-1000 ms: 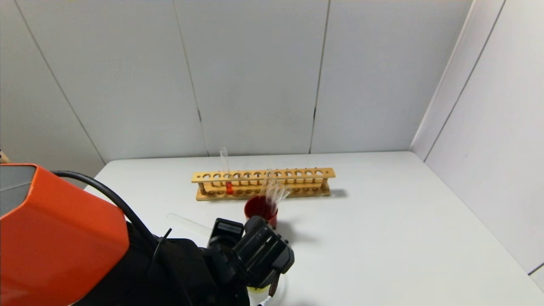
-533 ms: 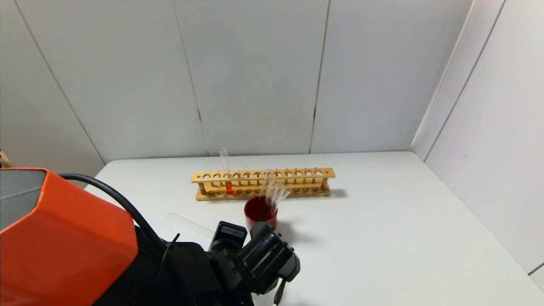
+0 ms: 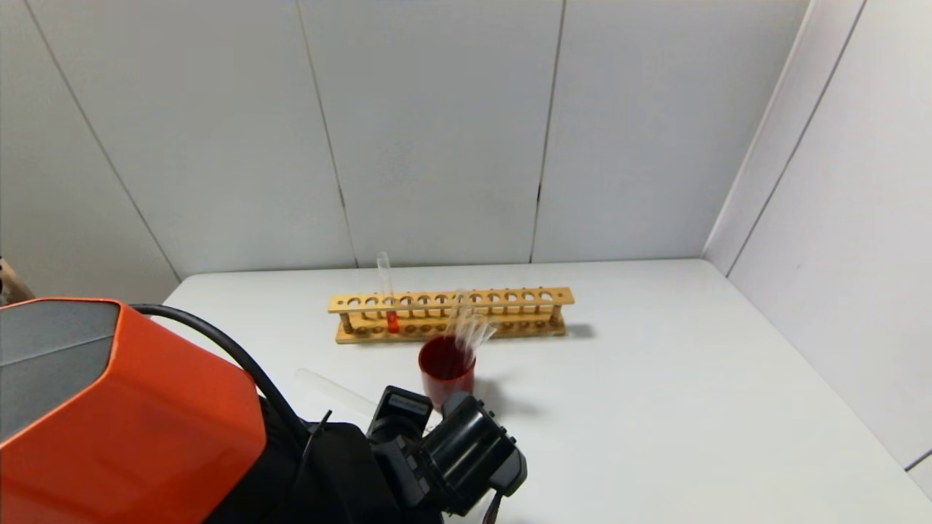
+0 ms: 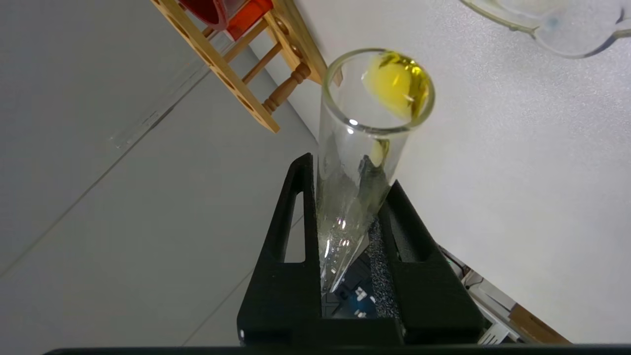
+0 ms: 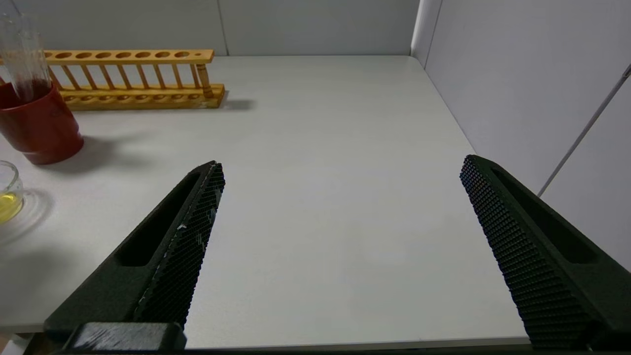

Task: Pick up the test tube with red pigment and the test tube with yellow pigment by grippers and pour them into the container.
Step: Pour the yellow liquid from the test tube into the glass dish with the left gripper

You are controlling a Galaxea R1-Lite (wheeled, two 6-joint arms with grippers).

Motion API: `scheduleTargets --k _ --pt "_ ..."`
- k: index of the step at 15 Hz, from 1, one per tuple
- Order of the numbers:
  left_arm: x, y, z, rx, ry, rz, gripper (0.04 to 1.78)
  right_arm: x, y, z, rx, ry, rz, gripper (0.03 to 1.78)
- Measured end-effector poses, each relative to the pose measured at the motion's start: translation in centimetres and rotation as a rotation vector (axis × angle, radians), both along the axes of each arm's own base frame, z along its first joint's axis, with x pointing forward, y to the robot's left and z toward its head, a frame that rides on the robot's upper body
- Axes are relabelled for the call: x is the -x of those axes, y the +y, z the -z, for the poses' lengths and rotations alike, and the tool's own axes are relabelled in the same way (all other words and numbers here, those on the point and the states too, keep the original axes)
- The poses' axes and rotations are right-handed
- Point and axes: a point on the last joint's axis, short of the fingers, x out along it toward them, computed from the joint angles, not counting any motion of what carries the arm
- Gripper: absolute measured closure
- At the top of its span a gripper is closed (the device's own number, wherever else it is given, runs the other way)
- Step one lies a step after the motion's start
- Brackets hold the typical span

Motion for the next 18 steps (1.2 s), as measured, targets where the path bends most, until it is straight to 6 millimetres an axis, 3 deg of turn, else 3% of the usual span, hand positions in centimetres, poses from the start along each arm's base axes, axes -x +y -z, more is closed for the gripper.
scheduleTargets --k 18 --pt "0.72 -0.19 0.62 -0.107 -0.029 -0.009 1.49 0.0 0.0 0.0 0.0 0.0 0.0 0.06"
